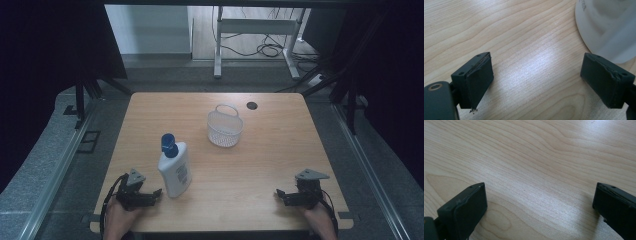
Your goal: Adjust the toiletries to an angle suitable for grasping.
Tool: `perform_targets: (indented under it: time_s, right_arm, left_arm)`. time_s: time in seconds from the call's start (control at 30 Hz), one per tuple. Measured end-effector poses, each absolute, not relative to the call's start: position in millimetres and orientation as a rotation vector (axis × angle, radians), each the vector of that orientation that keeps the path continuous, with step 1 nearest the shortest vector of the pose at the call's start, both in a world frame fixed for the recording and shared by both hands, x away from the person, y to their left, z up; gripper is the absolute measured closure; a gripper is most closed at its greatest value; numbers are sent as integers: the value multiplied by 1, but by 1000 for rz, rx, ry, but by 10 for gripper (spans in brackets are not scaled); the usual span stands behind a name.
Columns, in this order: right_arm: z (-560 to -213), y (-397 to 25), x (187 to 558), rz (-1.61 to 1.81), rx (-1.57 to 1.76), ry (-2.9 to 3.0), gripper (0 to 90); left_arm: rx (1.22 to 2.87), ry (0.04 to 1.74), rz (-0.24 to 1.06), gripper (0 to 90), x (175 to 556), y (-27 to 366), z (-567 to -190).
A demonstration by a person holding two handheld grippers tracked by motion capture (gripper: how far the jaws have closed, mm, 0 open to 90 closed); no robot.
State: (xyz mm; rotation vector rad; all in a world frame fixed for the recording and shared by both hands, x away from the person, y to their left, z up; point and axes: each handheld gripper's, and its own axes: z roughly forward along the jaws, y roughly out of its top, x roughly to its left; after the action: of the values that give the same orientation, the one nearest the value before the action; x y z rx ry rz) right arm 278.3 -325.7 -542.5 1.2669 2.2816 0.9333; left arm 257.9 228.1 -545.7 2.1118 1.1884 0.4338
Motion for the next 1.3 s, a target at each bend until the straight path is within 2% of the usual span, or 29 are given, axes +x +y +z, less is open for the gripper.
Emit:
perform_targets:
  time_s: [1.0,1.3]
  right_arm:
    - [-542,-326,275,942,1247,2298,0]
    - [-542,-326,275,942,1246,2299,0]
  left_arm:
    - [2106,1205,436,103,261,228,-545]
    - [2091,1255,380,138,264,231,-540]
